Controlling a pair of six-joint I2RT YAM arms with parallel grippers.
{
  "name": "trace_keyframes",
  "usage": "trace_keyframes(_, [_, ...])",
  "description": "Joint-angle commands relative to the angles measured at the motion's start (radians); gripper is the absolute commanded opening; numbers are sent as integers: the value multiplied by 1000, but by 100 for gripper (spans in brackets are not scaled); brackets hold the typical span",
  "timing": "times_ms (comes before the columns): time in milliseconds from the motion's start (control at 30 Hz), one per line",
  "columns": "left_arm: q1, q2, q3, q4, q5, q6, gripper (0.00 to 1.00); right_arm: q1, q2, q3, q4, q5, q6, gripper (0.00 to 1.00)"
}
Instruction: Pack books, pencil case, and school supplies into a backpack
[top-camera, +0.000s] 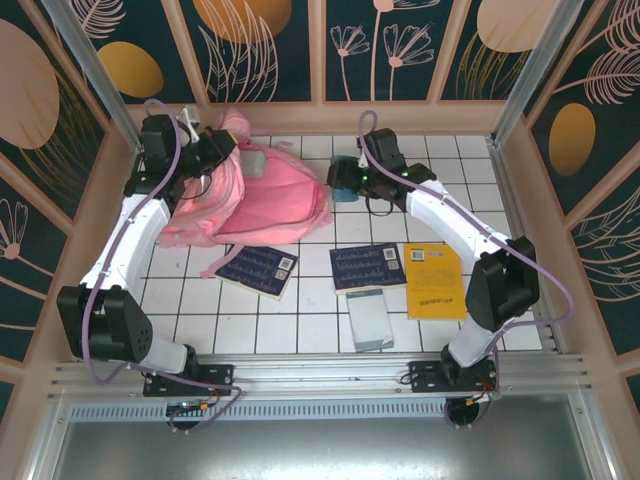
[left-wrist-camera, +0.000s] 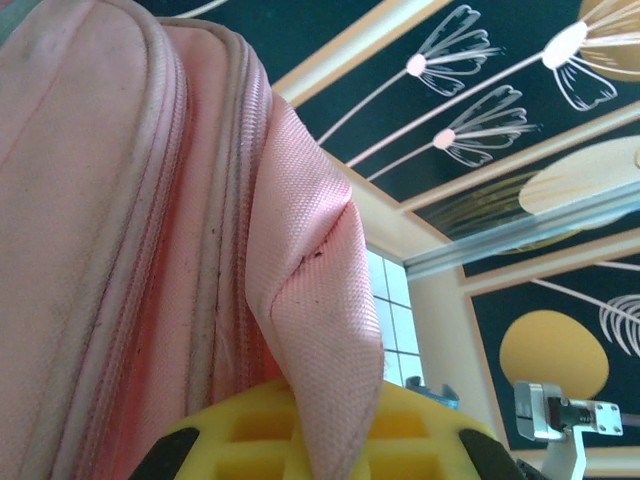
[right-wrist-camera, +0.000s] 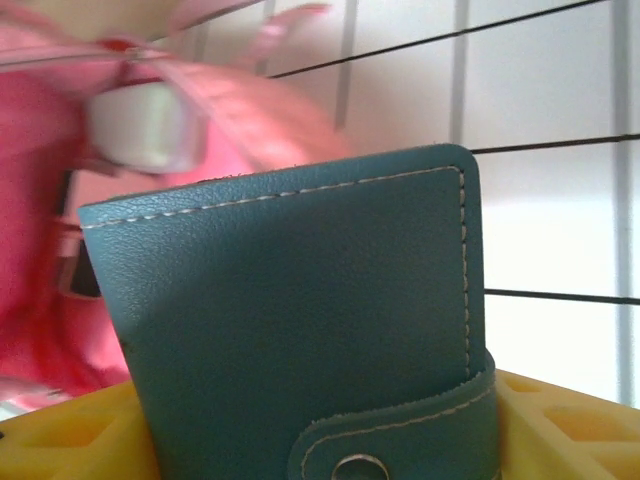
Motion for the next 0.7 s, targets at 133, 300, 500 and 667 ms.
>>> trace_keyframes(133, [-6,-37,57,135,123,32,0,94,123,74,191,-174,98,71])
trace_keyframes(300, [-5,-42,46,149,136,25,0,137,261,140,340,-297,163,71])
trace_keyframes(500, [-5,-39,51,167,154,9,0,192,413,175,601,-474,221,71])
trace_keyframes(667, [-5,-33,50,189,177,-12,0,244,554,284,684,-503,221,72])
